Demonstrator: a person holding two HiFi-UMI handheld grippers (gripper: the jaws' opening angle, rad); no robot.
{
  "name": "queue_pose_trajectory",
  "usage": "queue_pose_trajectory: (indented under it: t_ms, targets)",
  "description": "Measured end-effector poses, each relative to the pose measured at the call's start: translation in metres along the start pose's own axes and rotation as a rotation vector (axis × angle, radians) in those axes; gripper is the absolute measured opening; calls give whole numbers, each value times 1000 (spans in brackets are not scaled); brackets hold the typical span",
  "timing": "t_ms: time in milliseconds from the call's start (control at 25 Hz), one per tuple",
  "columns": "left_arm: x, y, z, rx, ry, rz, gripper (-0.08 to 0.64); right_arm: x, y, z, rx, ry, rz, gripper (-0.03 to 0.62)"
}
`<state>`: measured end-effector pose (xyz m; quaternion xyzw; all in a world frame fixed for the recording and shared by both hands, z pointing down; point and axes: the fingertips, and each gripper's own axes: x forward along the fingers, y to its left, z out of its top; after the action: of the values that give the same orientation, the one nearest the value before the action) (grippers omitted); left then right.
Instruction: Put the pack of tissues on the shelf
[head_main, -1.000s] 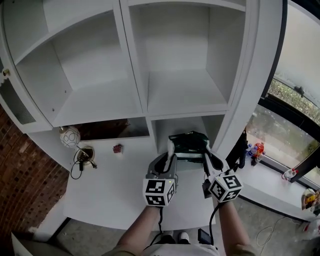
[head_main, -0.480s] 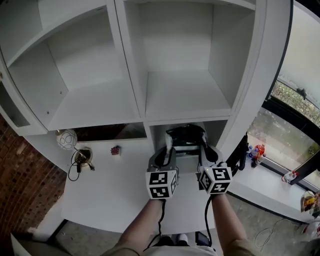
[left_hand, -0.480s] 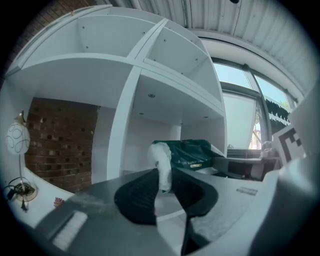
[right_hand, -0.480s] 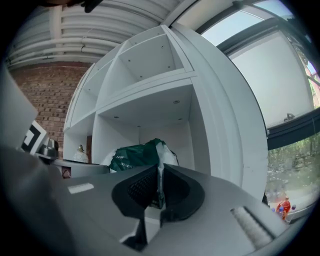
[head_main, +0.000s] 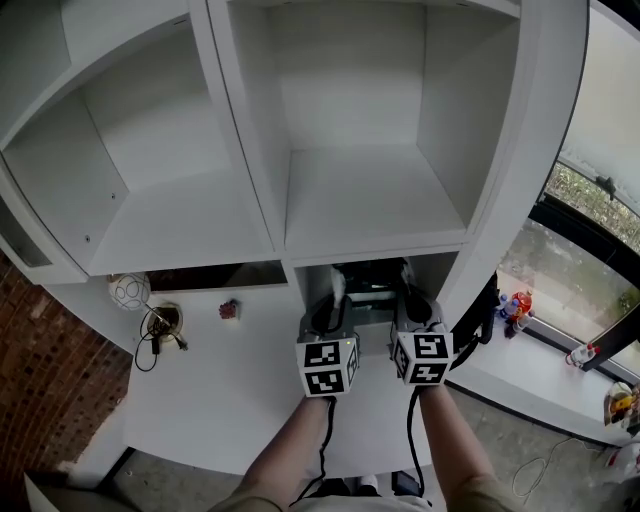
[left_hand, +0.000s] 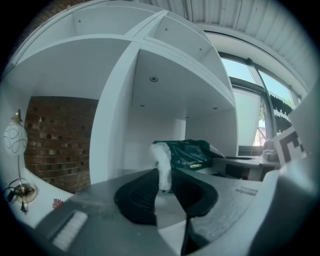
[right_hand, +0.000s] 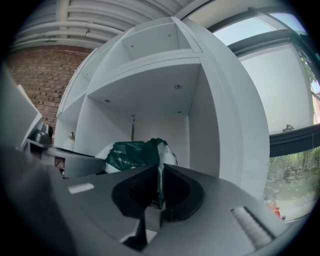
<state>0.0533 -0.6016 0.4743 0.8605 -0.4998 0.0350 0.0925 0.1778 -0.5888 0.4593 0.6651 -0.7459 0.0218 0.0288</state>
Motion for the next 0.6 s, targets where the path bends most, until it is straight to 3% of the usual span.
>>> queue_pose_trajectory:
  t_ms: [600]
  targets:
    - [17,5,-24,79,93,48,94,20,-2,-31,-75,96,-52,8]
